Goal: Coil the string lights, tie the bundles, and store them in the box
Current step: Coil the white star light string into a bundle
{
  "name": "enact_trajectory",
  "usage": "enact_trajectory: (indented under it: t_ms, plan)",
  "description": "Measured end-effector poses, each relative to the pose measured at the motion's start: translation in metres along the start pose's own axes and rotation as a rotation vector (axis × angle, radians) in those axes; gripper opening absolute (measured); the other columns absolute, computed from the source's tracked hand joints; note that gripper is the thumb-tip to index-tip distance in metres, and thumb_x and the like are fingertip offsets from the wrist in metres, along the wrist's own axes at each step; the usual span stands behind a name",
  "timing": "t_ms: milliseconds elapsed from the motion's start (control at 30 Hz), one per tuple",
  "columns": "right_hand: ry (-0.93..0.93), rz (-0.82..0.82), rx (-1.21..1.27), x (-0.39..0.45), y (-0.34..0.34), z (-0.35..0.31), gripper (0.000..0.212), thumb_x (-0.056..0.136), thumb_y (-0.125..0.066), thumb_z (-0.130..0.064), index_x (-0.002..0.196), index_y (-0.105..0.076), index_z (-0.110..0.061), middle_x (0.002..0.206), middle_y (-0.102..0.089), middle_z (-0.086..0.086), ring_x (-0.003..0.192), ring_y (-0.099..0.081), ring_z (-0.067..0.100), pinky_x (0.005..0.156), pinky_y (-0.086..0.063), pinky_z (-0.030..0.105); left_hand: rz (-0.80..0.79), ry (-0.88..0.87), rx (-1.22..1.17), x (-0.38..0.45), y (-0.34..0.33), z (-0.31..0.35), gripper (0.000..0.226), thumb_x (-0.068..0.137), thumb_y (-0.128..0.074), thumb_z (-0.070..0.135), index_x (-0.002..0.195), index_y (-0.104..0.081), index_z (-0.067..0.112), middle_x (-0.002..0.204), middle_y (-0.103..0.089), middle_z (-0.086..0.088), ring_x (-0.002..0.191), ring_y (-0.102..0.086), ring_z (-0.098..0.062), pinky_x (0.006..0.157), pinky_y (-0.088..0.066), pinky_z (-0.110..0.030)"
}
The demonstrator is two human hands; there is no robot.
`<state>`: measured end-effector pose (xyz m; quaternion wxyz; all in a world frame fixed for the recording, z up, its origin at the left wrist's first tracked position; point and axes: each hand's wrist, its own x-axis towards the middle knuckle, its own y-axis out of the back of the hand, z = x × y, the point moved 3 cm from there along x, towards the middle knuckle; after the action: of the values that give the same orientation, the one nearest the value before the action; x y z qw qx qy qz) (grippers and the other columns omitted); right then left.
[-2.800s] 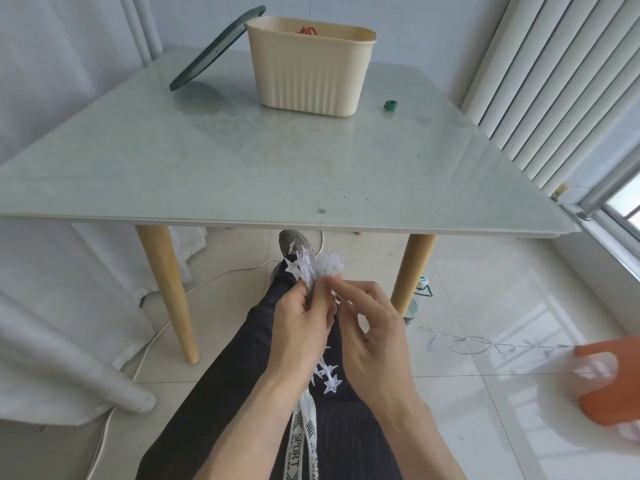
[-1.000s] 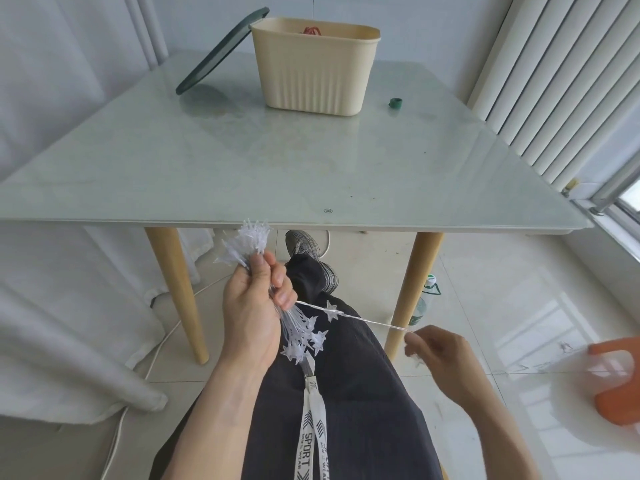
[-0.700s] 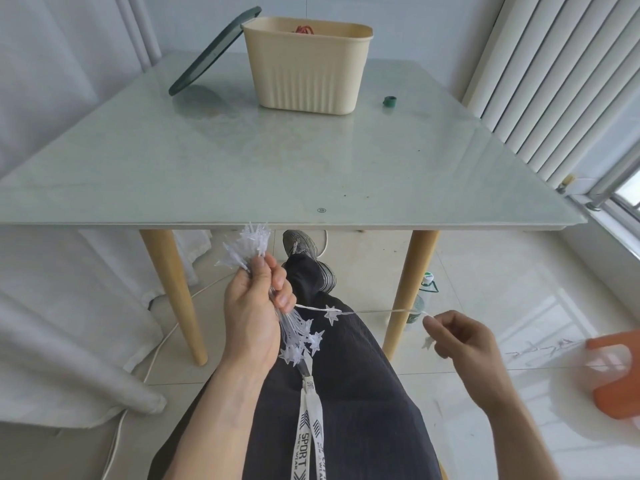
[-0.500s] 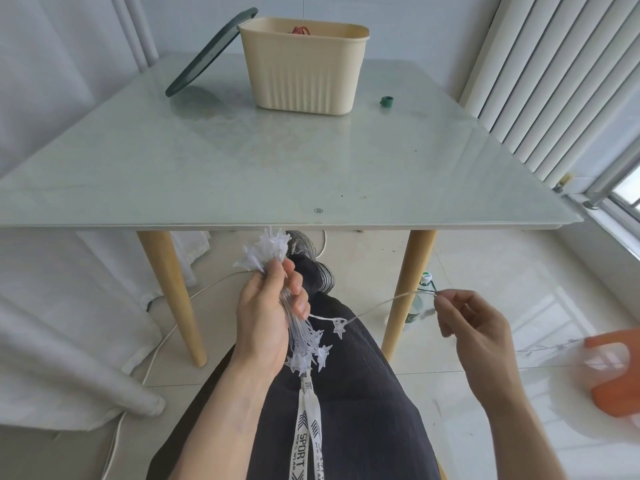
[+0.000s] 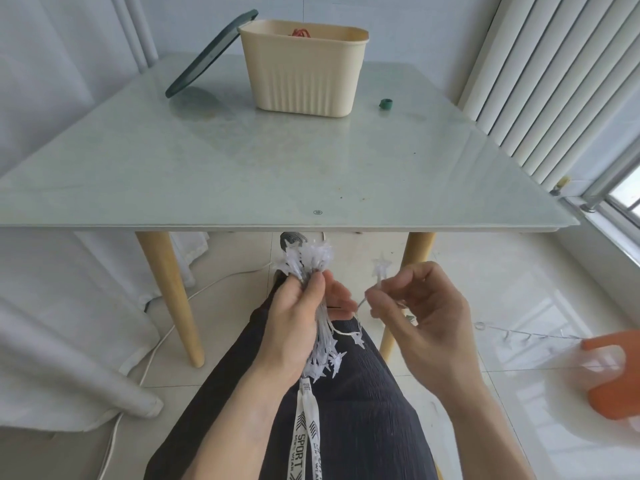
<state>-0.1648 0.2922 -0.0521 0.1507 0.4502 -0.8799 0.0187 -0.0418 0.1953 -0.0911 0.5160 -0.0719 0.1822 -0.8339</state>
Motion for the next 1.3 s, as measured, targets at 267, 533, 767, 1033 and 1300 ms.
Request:
enact_trajectory:
  t_ms: [267,533,767,1033,1300]
  plan:
    - [-0.097,0.013,-0.004,0.001,-0.023,-0.004,0.023,0.079,-0.082,-0.007,0.086,-0.062,-0.016,0.072,-0.075,0.002,0.061,-0.07,0.014,0.06,-0.052,0.02,-0.097,0.017,0.11,-0.001,-0.004,-0.01,0.031,0.098,-0.052,0.027,0.1,-0.06,-0.004,0.078,-0.068,-0.012,0.077,-0.066,-0.024,0.076,-0.052,-0.031]
    - [-0.146,0.17,-0.034,0.002,-0.025,0.002,0.013,0.077,-0.084,-0.008,0.074,-0.076,-0.018,0.068,-0.075,-0.007,0.061,-0.067,0.005,0.062,-0.049,0.015,-0.129,0.001,0.081,-0.002,-0.003,-0.004,0.022,0.099,-0.052,0.022,0.084,-0.051,0.006,0.068,-0.045,-0.002,0.059,-0.034,-0.018,0.054,-0.028,-0.032]
    - [-0.205,0.096,-0.085,-0.004,-0.03,0.01,0.018,0.084,-0.08,-0.011,0.095,-0.069,-0.021,0.077,-0.078,-0.011,0.077,-0.074,0.005,0.073,-0.057,0.017,0.017,-0.012,0.148,-0.001,0.003,-0.007,0.024,0.104,-0.047,0.021,0.084,-0.047,0.007,0.07,-0.039,-0.006,0.057,-0.028,-0.017,0.055,-0.026,-0.034]
    - [-0.193,0.172,-0.098,-0.004,-0.029,0.013,0.01,0.081,-0.082,-0.013,0.085,-0.079,-0.022,0.073,-0.076,-0.016,0.077,-0.073,0.0,0.074,-0.053,0.011,-0.067,0.03,0.234,-0.001,0.003,-0.011,0.039,0.099,-0.053,0.035,0.08,-0.058,0.002,0.061,-0.056,-0.011,0.054,-0.047,-0.026,0.057,-0.037,-0.039]
    - [-0.161,0.182,-0.119,-0.004,-0.033,0.021,0.01,0.086,-0.077,-0.013,0.088,-0.079,-0.023,0.081,-0.075,-0.006,0.075,-0.072,0.003,0.066,-0.049,0.011,-0.029,0.01,0.351,-0.003,0.005,-0.014,0.03,0.101,-0.054,0.03,0.084,-0.059,0.006,0.058,-0.059,-0.006,0.055,-0.052,-0.023,0.062,-0.04,-0.043]
